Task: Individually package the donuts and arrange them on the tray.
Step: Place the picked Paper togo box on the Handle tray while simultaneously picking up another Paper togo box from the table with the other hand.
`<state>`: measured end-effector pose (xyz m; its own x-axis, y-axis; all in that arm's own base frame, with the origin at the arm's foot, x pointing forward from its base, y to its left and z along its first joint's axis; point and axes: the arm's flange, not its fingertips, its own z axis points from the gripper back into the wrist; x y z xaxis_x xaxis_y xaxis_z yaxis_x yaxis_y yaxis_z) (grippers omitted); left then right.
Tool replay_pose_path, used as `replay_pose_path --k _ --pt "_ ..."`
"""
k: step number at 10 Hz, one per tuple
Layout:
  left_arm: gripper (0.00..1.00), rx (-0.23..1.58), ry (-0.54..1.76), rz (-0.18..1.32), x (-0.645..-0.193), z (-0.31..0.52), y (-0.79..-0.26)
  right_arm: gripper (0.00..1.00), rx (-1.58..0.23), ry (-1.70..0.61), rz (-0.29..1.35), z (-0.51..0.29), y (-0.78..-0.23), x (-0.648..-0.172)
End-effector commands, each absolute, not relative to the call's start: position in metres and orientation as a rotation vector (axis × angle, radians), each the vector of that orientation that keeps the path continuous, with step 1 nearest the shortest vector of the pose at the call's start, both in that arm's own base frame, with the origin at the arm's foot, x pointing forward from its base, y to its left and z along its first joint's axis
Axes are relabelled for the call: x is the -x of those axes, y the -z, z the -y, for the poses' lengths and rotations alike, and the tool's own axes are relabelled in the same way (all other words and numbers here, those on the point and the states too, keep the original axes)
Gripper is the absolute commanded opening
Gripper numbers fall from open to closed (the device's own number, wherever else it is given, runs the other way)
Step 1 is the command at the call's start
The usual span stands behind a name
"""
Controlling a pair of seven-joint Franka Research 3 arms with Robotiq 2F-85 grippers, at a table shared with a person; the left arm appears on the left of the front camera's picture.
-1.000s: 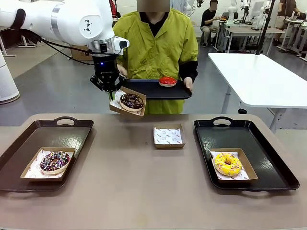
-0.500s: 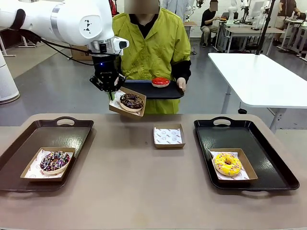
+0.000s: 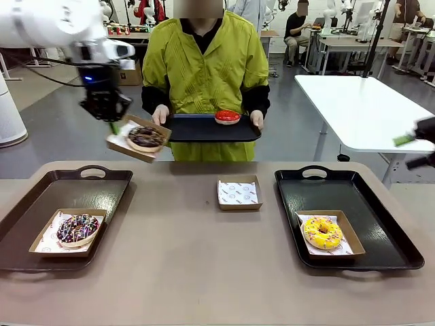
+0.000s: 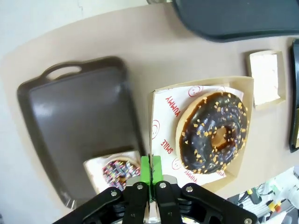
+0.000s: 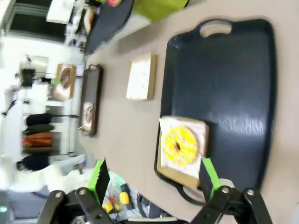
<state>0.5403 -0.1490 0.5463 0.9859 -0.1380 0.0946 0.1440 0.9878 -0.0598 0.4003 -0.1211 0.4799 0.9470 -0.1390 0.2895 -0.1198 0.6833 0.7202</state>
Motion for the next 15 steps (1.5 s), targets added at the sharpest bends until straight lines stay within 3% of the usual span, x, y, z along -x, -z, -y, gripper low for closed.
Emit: replay_pose_path --k 1,7,10,11,12,15 --pt "0.01 0.079 0.134 0.110 -0.518 0.101 -0.553 1.00 -0.683 0.046 0.281 0.068 -0.484 -0.438" --pt "0.01 0.009 -0.030 0.108 -0.510 -0.022 -0.500 1.00 -0.397 -0.009 0.269 -0.084 -0.426 -0.507" --pt "0.01 -0.007 -0.092 0.096 -0.510 -0.042 -0.477 1.00 -0.381 -0.050 0.271 -0.100 -0.416 -0.494" --pt "0.01 0.010 -0.093 0.096 -0.508 -0.038 -0.472 1.00 -0.465 -0.085 0.237 -0.087 -0.422 -0.478" --pt "0.01 0.012 -0.065 0.074 -0.509 -0.043 -0.478 1.00 -0.394 -0.063 0.262 -0.101 -0.411 -0.499" --pt "0.01 0.012 -0.065 0.074 -0.509 -0.043 -0.478 1.00 -0.394 -0.063 0.262 -0.101 -0.411 -0.499"
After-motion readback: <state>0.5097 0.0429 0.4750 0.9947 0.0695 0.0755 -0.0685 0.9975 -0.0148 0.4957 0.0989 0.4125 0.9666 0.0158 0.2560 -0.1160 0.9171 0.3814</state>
